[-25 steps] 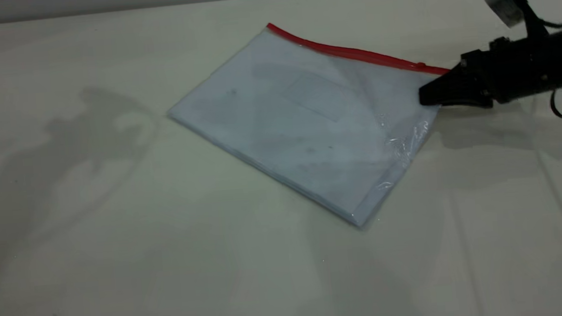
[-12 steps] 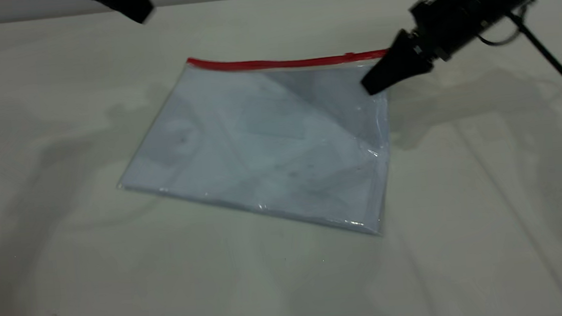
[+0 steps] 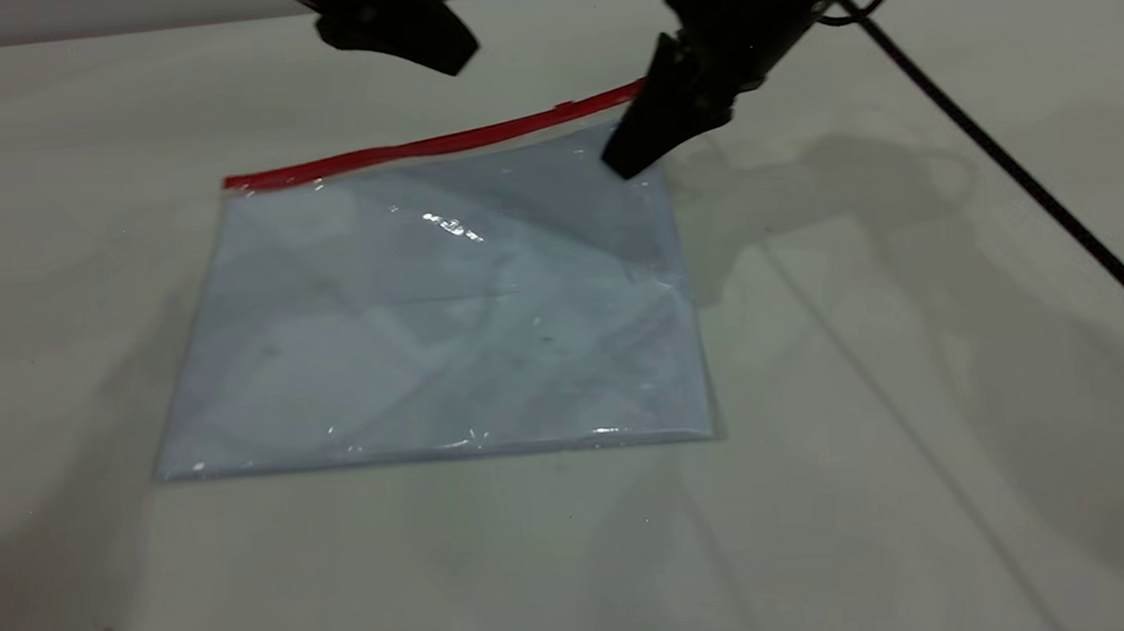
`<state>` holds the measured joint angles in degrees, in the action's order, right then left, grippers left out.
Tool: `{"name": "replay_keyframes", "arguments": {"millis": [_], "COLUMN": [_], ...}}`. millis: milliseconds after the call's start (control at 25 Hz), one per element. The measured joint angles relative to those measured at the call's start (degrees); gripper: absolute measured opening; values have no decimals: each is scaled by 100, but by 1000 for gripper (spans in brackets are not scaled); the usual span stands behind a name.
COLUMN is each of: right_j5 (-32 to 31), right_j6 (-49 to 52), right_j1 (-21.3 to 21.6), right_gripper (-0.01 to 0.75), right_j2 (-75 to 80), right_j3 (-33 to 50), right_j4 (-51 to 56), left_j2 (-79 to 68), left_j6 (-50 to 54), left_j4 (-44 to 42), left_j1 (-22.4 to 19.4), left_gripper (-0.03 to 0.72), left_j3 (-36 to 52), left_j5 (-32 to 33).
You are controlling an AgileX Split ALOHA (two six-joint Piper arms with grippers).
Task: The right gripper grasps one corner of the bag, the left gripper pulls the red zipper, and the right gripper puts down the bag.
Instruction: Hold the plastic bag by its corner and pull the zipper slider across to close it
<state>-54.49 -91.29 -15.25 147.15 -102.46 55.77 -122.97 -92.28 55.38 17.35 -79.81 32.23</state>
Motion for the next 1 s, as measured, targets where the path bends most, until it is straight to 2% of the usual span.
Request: {"name": "replay_keyframes", "arguments": {"millis": [240,640,1000], "right_j5": [165,-79,-151], "right_j6": [-372,-707,-730], "right_j1": [-207,-207,-207], "right_gripper": [32,32,32], "right_j2": [4,11,11], "right_j3": [-3,-3,-3], "right_j4": [227,630,642], "left_j2": [-243,-630,-856], "left_j6": [-758,-941,-1416], "left_j4": [667,958,1770], "left_j1": [12,12,12], "left_gripper": [586,586,571], "left_j3": [0,0,0], "left_j5": [-22,-52,-98]}}
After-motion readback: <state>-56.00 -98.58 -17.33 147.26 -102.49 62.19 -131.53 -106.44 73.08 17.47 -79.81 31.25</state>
